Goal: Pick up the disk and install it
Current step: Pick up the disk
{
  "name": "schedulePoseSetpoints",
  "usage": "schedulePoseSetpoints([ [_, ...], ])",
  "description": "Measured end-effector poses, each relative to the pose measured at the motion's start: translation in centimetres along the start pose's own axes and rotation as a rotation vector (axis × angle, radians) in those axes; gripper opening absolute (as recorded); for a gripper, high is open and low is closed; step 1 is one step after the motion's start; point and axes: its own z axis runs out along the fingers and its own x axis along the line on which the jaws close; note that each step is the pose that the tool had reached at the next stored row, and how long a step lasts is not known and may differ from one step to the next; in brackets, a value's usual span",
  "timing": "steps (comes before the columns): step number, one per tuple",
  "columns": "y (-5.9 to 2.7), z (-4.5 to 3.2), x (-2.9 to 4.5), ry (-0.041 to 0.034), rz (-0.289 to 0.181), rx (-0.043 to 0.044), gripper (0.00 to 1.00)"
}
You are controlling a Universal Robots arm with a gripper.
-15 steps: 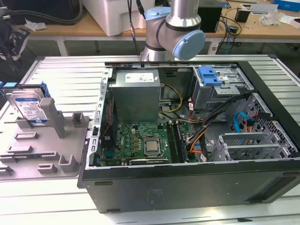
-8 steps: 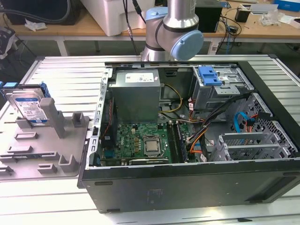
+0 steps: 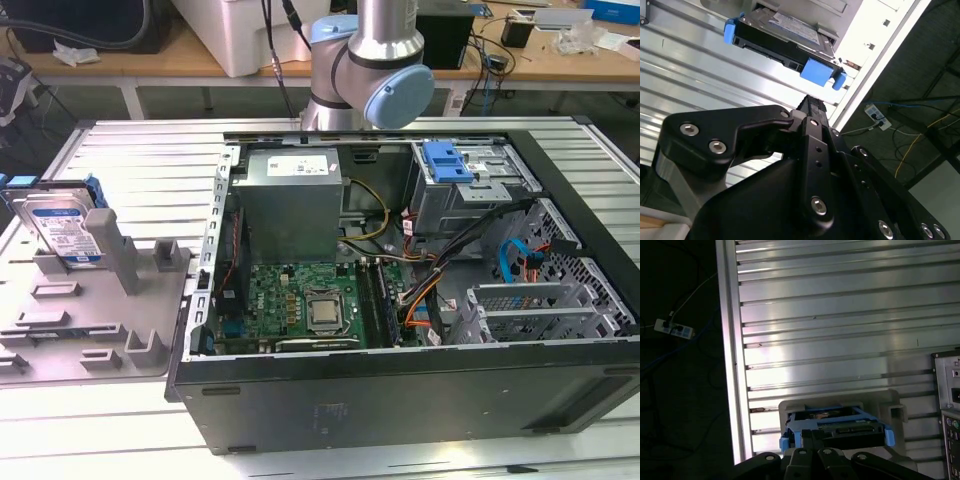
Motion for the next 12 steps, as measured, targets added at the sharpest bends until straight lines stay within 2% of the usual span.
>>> schedulePoseSetpoints([
  [12, -0.02, 0.00, -0.02, 0.0005, -0.012, 0.0002, 0.11],
])
